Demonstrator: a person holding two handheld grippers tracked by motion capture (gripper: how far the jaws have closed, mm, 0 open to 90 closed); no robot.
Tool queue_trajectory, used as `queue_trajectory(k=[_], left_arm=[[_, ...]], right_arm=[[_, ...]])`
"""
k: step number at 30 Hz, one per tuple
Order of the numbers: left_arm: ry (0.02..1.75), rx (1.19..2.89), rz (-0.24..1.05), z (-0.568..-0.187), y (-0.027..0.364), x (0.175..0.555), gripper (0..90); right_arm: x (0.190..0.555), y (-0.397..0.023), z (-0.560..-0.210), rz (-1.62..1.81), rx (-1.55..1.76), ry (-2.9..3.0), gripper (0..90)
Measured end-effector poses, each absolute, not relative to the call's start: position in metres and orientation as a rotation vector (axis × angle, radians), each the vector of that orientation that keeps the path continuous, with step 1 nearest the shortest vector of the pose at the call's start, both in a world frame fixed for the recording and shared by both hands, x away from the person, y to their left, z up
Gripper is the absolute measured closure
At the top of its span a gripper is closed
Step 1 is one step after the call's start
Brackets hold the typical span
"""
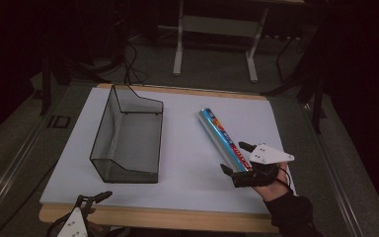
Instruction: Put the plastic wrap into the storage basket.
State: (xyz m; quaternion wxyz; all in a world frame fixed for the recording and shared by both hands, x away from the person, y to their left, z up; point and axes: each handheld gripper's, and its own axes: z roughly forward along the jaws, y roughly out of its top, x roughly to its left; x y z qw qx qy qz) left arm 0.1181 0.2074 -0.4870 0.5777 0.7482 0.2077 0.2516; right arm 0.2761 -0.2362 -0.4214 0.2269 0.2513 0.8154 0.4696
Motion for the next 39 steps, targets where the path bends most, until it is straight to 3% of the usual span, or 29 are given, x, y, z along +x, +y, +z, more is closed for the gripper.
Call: queue_trajectory(k=[23, 37, 39], left_arm=[[0.486, 1.752, 0.585, -0.487, 0.207, 0.118, 0.2], [0.486, 1.752, 0.581, -0.487, 0.208, 0.118, 0.2], [0.486, 1.754, 0.582, -0.487, 0.208, 0.118, 0.2]], right_arm=[[0.356, -0.226, -0.435, 1.152, 0.942, 2.266, 10.5], [0.406, -0.217, -0.462, 0.969, 1.164, 2.37, 10.6], [0.414, -0.216, -0.469, 0.919, 1.212, 2.395, 14.1]])
